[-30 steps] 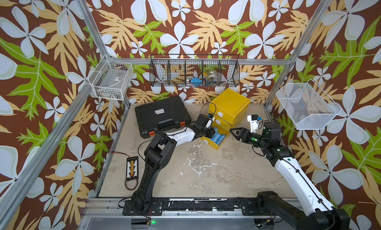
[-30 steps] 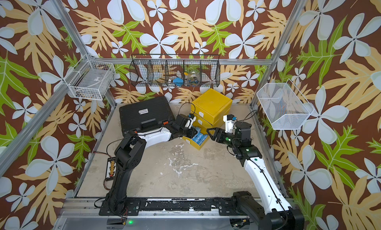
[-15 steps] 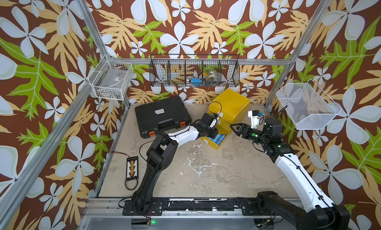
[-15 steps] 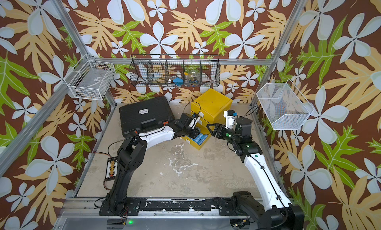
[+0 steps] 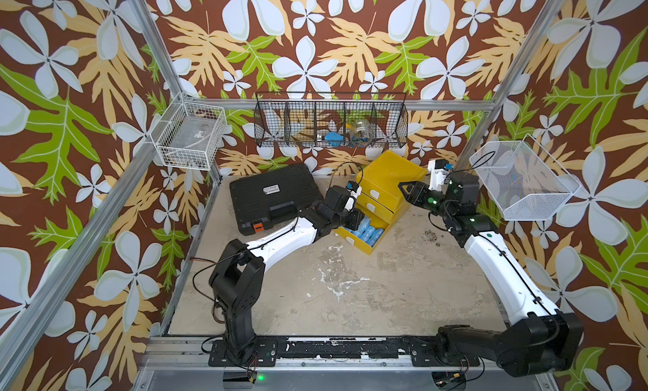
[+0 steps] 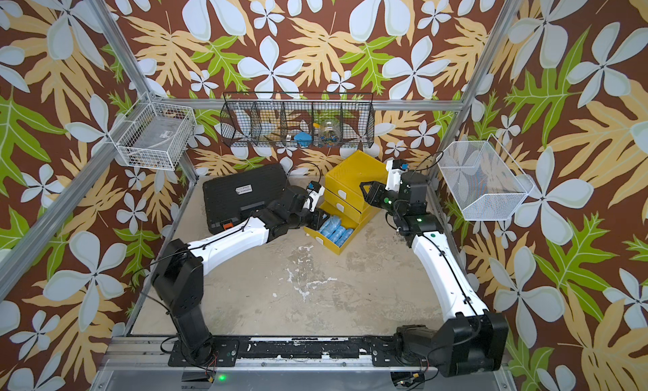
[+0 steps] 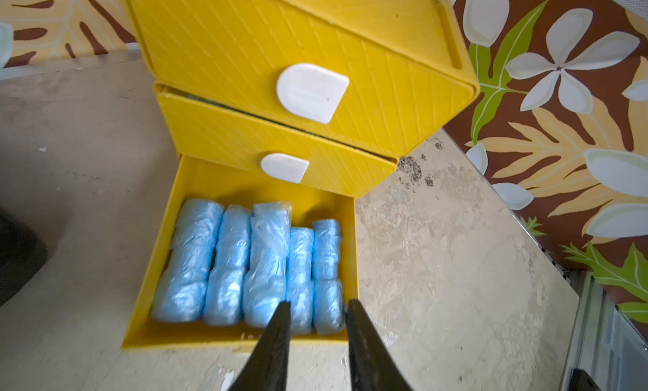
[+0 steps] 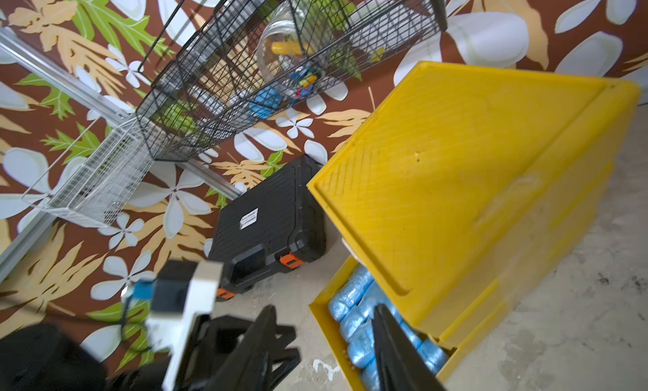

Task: Sort the rolls of trash bags by color and place them into the drawer
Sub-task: Close the drawer in the storage box.

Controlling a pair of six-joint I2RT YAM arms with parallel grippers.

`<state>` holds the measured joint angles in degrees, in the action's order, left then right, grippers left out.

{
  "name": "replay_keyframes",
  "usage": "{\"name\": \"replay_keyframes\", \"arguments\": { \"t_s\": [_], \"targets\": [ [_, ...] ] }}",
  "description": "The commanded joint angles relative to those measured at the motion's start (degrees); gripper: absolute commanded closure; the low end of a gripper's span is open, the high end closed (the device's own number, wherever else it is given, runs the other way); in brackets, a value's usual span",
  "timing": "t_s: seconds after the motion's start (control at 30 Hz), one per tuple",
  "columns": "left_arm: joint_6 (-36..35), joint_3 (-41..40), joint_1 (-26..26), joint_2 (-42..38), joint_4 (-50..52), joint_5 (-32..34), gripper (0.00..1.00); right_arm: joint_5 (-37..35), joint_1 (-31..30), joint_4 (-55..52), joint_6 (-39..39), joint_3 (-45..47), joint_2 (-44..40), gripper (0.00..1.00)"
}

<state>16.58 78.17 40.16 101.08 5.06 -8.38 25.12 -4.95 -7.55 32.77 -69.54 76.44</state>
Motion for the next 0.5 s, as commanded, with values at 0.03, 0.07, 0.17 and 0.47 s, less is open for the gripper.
{"name": "replay_keyframes", "arguments": {
  "t_s": [0.03,0.07,0.17,0.47],
  "targets": [
    [6.19,-10.51,-0.77,-6.31,-6.56,-1.55,0.71,-1.14,0.03,4.17,0.39,-4.53,5.51,0.75],
    [7.48,-13.34,-1.0,-7.61,-8.03,-1.79,0.72,-1.32,0.06,4.21,0.34,-5.48,6.94,0.78],
    [10.05,-19.61,-1.14,-9.1,-11.61,-2.02,0.73,-1.16,0.16,4.39,0.18,-7.73,10.44,0.83],
    [13.27,-23.17,-1.23,-1.63,-17.53,-4.6,0.76,-1.22,0.37,3.24,-1.48,-9.85,17.05,0.85]
  ]
}}
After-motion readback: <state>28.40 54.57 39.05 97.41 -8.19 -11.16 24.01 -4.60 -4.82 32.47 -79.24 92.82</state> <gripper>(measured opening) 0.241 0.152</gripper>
